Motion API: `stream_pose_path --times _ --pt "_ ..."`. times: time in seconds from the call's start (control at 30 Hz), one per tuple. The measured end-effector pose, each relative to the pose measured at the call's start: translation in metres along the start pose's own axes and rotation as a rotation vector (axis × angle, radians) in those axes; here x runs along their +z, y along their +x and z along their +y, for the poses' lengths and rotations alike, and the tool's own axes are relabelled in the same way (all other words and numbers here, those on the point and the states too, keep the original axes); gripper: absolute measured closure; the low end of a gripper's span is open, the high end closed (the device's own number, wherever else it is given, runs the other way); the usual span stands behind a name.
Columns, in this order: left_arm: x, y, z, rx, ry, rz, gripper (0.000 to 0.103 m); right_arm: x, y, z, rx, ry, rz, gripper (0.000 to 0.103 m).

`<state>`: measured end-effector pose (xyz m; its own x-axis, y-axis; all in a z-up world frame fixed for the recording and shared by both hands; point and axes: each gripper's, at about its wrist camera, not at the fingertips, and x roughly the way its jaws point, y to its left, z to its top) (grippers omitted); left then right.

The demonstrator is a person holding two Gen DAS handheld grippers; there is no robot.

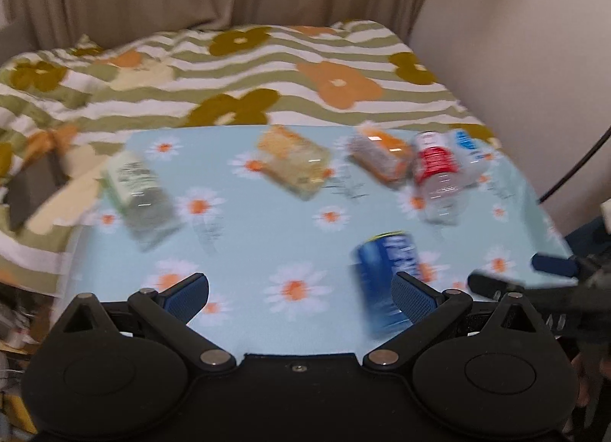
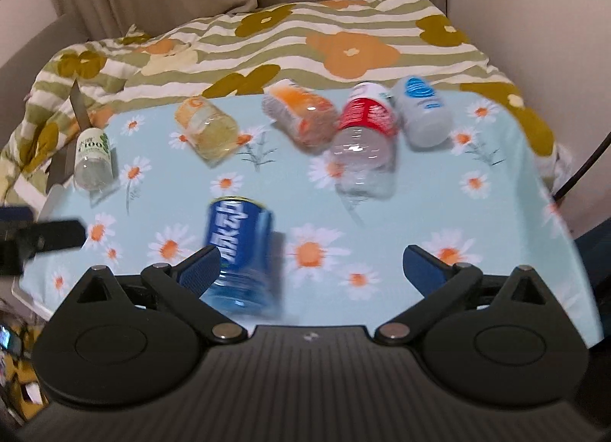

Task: Flip cup upright
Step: 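Grasp the blue cup with the left gripper while the right gripper releases it, then rotate the blue cup open end up with the left gripper and lower it onto the cloth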

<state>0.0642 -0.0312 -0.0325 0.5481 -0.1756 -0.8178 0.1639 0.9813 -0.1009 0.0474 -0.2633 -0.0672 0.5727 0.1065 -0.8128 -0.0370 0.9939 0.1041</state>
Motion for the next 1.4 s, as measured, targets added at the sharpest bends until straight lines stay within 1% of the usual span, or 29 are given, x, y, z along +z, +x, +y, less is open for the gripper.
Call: stream_pose_path --times 0.03,0.13,0.23,0.37,0.43,0.5,0.6,0.67,0.87,0.93,1.0,1.27,1.4 --pt "0.004 0.004 -0.008 -0.012 0.001 0.011 0.000 0.000 -0.001 -0.009 -0.011 -0.005 0.014 0.000" --pt "0.018 0.024 -0.032 -0.021 0.009 0.073 0.000 -0.002 -0.004 -0.033 -0.059 -0.031 0.001 0.000" --pt "0.030 0.048 -0.050 -0.025 -0.008 0.155 0.000 -0.004 0.002 -0.054 -0.065 -0.059 0.017 0.000" --pt "0.040 0.079 -0.065 -0.009 -0.039 0.257 0.001 -0.009 0.014 -0.080 -0.005 -0.038 0.037 0.000" --pt "0.045 0.095 -0.069 0.003 -0.054 0.305 0.002 -0.012 0.019 -0.086 0.026 -0.047 0.043 0.000" --pt "0.048 0.110 -0.072 0.017 -0.075 0.343 0.003 -0.014 0.026 -0.090 0.049 -0.072 0.048 0.000" --pt "0.050 0.128 -0.075 0.034 -0.101 0.389 0.009 -0.017 0.036 -0.095 0.069 -0.093 0.066 0.000" --pt "0.051 0.139 -0.076 0.047 -0.115 0.416 0.009 -0.017 0.043 -0.101 0.089 -0.085 0.081 0.000" --pt "0.050 0.157 -0.076 0.070 -0.139 0.468 0.019 -0.014 0.056 -0.117 0.127 -0.055 0.099 0.000" --pt "0.050 0.161 -0.074 0.075 -0.144 0.473 0.030 -0.013 0.059 -0.121 0.131 -0.039 0.099 0.000" --pt "0.050 0.163 -0.074 0.079 -0.138 0.480 0.034 -0.013 0.061 -0.124 0.138 -0.020 0.101 0.000" --pt "0.051 0.165 -0.082 0.083 -0.083 0.470 0.036 -0.012 0.061 -0.129 0.142 0.003 0.095 0.000" --pt "0.051 0.160 -0.088 0.066 -0.072 0.455 0.037 -0.009 0.056 -0.130 0.137 0.014 0.077 0.000"
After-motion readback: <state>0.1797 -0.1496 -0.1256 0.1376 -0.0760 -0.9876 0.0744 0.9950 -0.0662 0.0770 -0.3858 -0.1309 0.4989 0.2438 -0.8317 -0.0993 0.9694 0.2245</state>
